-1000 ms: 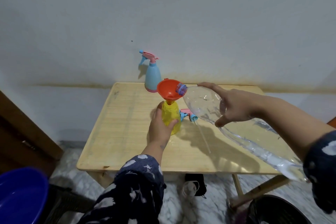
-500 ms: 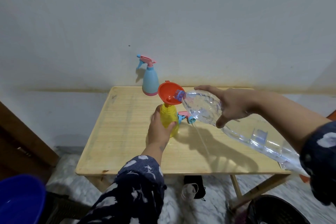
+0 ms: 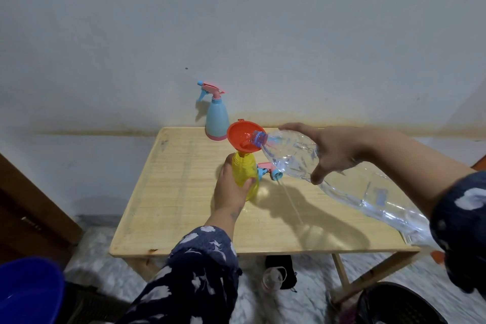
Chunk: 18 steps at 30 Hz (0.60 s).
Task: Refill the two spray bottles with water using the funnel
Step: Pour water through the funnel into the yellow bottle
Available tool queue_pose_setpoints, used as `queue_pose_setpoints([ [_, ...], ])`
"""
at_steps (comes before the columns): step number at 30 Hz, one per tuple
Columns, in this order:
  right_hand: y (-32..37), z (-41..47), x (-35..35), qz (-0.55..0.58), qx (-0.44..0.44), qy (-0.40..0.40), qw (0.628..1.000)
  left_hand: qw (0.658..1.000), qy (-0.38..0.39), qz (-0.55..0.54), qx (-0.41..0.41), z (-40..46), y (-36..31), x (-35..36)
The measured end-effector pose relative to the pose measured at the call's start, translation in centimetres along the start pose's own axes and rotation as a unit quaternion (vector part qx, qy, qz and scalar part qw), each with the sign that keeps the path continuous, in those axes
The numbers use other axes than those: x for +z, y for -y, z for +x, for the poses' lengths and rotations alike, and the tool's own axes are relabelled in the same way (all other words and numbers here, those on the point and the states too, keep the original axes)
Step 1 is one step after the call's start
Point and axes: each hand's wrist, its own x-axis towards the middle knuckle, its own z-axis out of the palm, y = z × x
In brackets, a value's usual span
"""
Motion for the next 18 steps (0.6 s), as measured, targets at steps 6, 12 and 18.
queue_pose_setpoints([
  [6, -0.51, 0.66, 0.12, 0.005, 0.005, 0.007, 1.000, 1.000, -0.001, -0.001, 0.000, -0.21, -0.24, -0.16],
  [12, -0.65, 0.87, 0.15, 0.009, 0.005, 0.008, 1.000, 1.000, 0.001, 0.003, 0.000, -0.20, -0.32, -0.15],
  [18, -0.49, 0.76, 0.09, 0.006, 0.006, 0.010, 1.000, 1.000, -0.003, 0.003, 0.002, -0.23, -0.32, -0.16],
])
